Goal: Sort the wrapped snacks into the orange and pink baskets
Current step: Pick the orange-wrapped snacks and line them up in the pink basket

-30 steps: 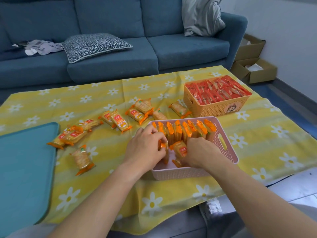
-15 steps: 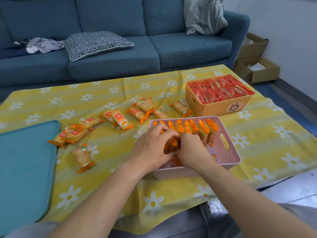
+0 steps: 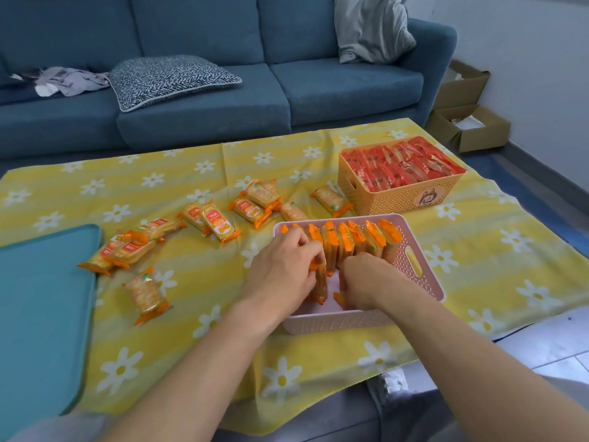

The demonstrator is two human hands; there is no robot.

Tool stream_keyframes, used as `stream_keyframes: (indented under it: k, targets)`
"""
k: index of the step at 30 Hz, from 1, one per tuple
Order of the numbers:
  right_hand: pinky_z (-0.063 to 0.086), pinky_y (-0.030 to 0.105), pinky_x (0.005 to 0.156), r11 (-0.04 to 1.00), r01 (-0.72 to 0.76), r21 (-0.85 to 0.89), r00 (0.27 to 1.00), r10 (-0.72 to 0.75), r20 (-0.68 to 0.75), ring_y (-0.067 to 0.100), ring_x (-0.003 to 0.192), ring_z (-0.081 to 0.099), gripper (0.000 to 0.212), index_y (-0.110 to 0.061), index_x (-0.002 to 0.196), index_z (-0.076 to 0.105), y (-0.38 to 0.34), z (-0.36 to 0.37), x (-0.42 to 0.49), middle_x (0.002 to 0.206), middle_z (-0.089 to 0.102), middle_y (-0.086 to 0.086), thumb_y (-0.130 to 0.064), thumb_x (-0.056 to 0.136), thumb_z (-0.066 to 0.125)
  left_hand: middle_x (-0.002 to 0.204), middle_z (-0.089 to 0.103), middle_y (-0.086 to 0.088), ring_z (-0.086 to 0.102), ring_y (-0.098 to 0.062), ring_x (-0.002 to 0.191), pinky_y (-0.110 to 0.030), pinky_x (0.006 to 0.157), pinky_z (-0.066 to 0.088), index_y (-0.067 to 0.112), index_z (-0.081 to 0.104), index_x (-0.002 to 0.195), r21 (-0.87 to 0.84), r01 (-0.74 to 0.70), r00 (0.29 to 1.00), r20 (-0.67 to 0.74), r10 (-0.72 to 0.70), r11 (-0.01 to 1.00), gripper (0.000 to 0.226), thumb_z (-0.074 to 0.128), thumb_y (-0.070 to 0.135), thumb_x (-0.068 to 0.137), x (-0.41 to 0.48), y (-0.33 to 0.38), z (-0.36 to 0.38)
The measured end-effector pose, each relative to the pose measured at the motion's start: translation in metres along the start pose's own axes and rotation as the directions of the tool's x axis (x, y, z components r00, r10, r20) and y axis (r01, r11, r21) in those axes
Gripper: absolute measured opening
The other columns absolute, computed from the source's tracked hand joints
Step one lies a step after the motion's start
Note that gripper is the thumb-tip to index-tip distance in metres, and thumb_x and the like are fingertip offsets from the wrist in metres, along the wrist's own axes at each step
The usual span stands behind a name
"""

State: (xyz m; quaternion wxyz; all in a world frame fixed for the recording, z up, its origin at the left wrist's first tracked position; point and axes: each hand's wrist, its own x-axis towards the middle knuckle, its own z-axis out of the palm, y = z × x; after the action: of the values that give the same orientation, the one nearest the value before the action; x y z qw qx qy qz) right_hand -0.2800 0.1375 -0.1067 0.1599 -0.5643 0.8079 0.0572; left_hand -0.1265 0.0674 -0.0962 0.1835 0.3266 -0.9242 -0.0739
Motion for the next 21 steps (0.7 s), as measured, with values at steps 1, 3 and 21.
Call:
stream_keyframes:
  k: [1,3,21]
  targets:
    - [0.055,0.035,0.084,0.999,0.021,0.027,1.000,-0.020,-0.020,0.030,0.106,0.066,0.028,-0.011,0.104,0.073,0.000,-0.006,-0.003,0.110,0.071,0.012,-0.034,0.088,0.065,0.100,0.049,0.011,0.052,-0.016,0.094,-0.029,0.061,0.040,0.033,0.063,0.094,0.006,0.000,1.000,-0.007,0.000,1.000,0.021,0.072,0.025,0.076,0.000,0.000,0.000]
    - [0.050,0.031,0.072,0.986,0.036,0.160,0.998,-0.028,-0.051,0.027,0.091,0.065,0.017,-0.013,0.091,0.074,0.002,-0.020,-0.012,0.094,0.073,0.009,-0.026,0.086,0.063,0.096,0.050,0.008,0.053,-0.019,0.089,-0.031,0.058,0.042,0.031,0.064,0.091,0.015,0.001,1.000,-0.027,0.000,1.000,0.022,0.075,0.024,0.074,0.000,0.000,0.002]
    - [0.058,0.040,0.087,0.979,-0.129,0.155,0.990,0.119,0.074,0.025,0.101,0.067,0.016,-0.023,0.091,0.074,0.031,-0.019,-0.017,0.103,0.073,0.001,-0.033,0.079,0.075,0.107,0.056,0.011,0.049,-0.021,0.096,-0.033,0.082,0.036,0.037,0.070,0.095,0.016,-0.131,0.991,0.038,0.130,0.991,0.019,0.072,0.033,0.076,0.002,0.005,0.009]
